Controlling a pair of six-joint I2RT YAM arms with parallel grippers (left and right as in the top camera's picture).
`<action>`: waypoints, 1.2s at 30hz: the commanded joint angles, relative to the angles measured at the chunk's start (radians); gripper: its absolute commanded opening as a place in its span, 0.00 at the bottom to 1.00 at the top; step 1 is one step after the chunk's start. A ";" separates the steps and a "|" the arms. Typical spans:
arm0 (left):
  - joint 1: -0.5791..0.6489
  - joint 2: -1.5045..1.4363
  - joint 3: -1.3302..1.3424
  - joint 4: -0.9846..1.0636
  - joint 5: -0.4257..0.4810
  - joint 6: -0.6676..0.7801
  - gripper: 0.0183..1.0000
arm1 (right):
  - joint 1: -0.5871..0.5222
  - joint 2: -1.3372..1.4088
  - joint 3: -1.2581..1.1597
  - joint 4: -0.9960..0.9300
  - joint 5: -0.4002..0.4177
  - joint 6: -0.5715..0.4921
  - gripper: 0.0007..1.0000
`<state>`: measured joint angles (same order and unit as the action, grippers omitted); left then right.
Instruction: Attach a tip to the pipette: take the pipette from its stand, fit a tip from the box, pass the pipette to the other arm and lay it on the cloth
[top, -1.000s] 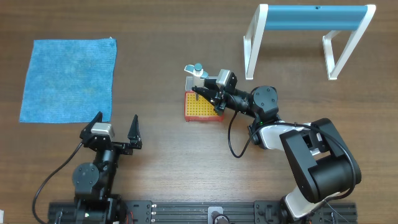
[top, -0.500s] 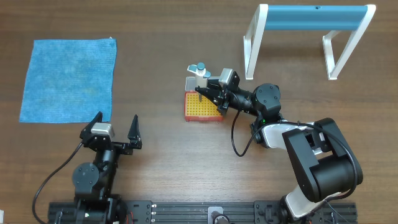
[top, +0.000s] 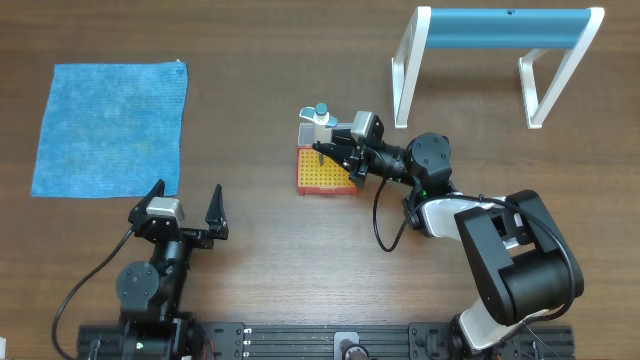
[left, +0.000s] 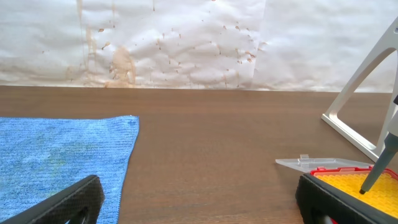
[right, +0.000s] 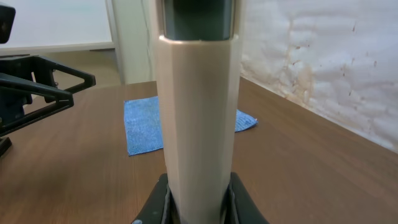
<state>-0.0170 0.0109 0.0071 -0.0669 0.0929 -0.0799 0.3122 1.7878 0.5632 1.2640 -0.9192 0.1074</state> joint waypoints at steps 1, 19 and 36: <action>-0.005 -0.008 -0.002 -0.008 -0.011 0.010 1.00 | -0.003 -0.013 0.016 0.001 -0.018 -0.007 0.08; -0.005 -0.008 -0.002 -0.008 -0.011 0.010 1.00 | -0.003 -0.032 0.017 0.005 -0.035 -0.012 0.07; -0.005 -0.008 -0.002 -0.008 -0.011 0.010 1.00 | -0.004 -0.032 0.017 0.005 0.013 -0.061 0.08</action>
<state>-0.0170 0.0109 0.0071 -0.0669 0.0929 -0.0799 0.3122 1.7802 0.5632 1.2633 -0.9180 0.0654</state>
